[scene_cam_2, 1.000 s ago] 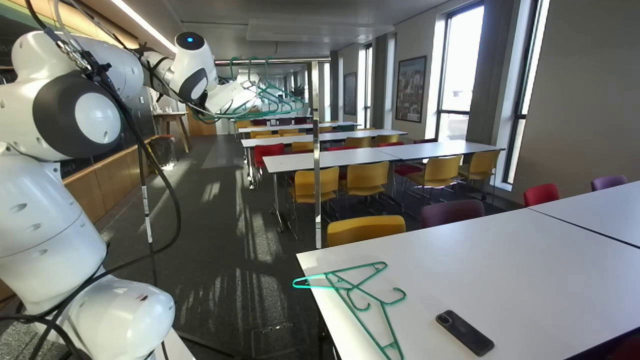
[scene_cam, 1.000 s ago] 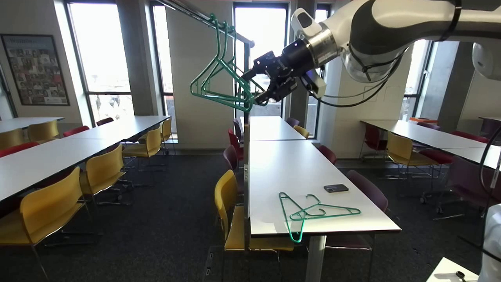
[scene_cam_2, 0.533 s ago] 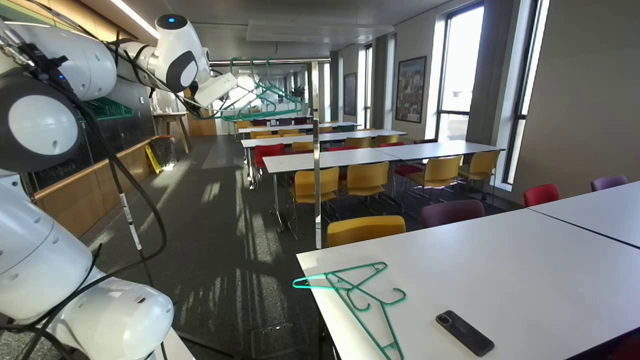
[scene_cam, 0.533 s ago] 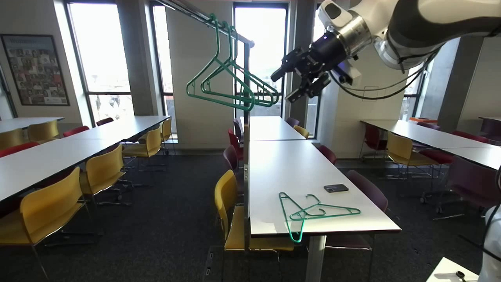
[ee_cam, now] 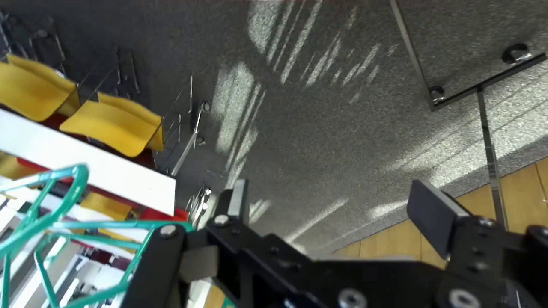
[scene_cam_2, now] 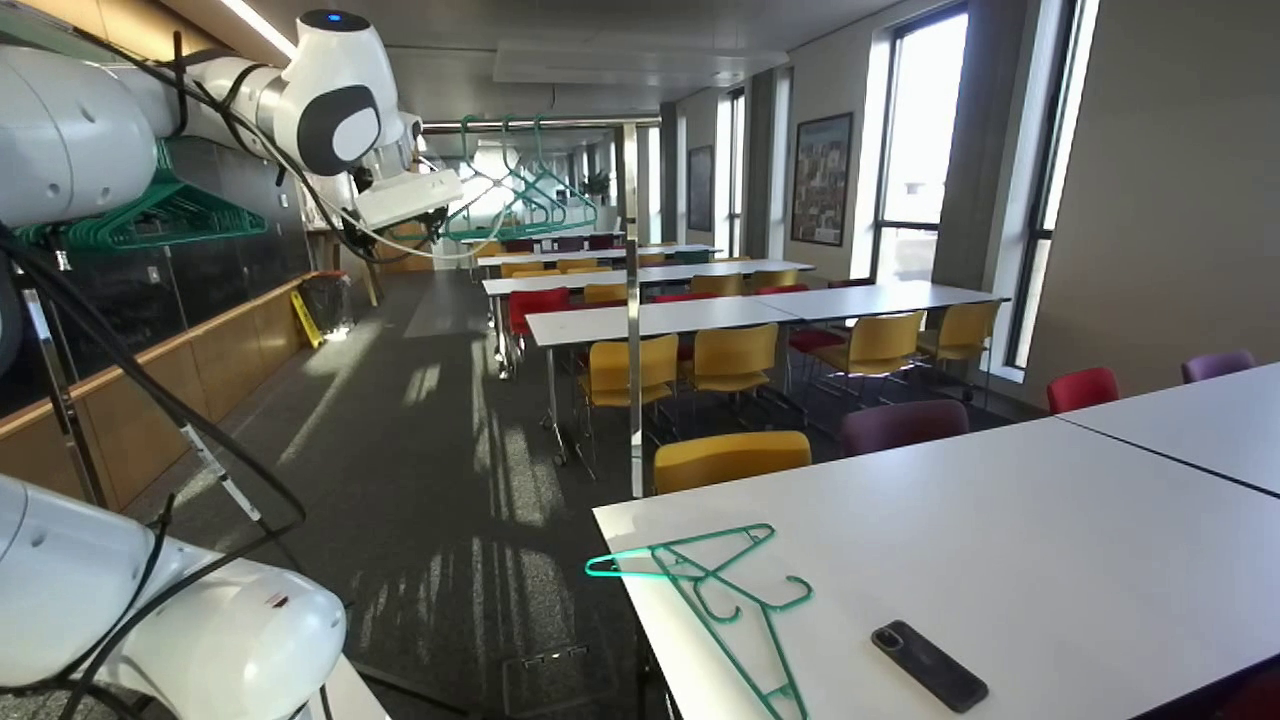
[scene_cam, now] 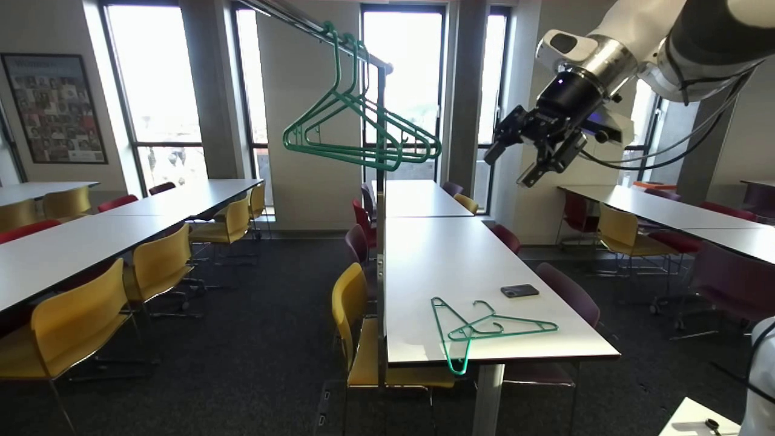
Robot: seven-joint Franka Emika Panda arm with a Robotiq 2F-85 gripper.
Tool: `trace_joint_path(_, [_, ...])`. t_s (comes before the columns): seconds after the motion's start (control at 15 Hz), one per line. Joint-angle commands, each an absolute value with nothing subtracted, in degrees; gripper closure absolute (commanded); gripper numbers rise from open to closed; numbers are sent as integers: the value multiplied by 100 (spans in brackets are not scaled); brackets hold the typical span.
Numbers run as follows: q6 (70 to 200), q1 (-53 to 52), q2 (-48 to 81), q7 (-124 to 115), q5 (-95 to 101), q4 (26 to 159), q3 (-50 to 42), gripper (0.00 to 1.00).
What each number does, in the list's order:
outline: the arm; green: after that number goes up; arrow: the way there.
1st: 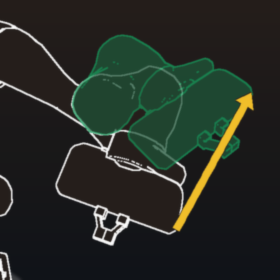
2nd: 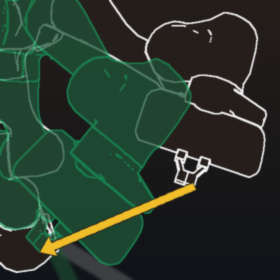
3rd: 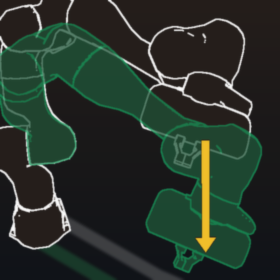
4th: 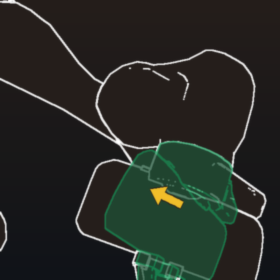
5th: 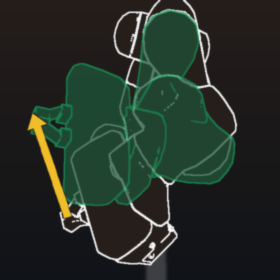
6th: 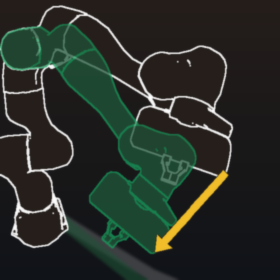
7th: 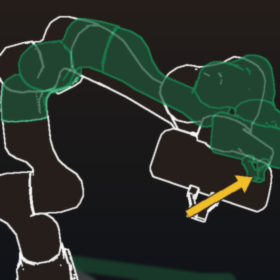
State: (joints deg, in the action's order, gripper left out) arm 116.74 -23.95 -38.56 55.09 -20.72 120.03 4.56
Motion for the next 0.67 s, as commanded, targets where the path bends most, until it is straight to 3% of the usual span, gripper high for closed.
trace_joint_path(0.0, [11073, -1983, -4092, 5017, -1744, 12384, 274, 0])
trace_joint_path(0.6, [10885, -835, -3147, 4319, -16, 13008, -11, 0])
